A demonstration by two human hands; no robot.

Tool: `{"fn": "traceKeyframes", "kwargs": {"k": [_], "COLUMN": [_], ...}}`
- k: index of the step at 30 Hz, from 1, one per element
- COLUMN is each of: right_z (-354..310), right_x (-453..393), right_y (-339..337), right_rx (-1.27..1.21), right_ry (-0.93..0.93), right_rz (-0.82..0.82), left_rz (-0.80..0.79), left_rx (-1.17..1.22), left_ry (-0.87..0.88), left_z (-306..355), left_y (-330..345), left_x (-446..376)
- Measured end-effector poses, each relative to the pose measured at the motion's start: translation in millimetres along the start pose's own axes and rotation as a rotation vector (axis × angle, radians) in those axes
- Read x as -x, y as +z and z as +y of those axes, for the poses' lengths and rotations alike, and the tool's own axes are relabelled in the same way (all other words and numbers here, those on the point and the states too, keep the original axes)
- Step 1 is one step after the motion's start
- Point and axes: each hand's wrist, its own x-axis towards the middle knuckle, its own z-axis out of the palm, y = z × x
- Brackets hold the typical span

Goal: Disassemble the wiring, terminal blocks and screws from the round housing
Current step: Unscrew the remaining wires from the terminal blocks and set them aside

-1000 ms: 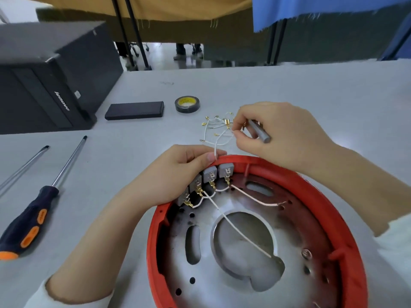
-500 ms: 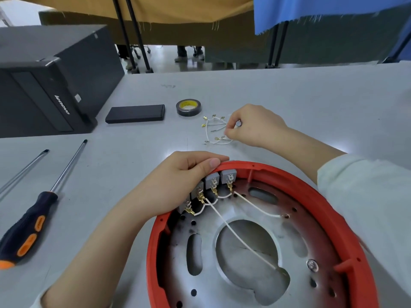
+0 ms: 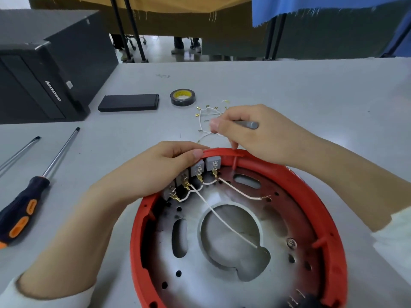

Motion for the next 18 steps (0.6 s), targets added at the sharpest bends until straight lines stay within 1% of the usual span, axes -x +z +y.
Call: {"fn": "traceKeyframes", "kwargs": {"k": [4,7,12,15,18], "right_z": [-6.4,-5.6,-1.2,1.3,-0.6], "right_x": [11.2,15.3,26.8,31.7,32.2], "right_y": [2.4,5.3,5.4,5.5,7.9], "right_rx": [-0.264,-0.380,-0.588,-0.654,-0.668], "right_ry": [-0.002,0.031,0.094,0.102,0.090], "right_rz": [0.012,0.049,0.143,0.178,0.217], "left_rz": [-0.005,-0.013,0.185,0.153,0.125], "left_rx": [0.007,0.035,0.054,0.120,0.166], "left_ry": [0.034,0.028,-0.021,-0.074,-0.058], "left_z": [0.7,4.2,0.1,-5.2,-9.2], "left_y": [6.7,9.5,7.6,8.6,13.9], "left_x": [-6.5,-11.9,-10.3,1.3,7.4]}}
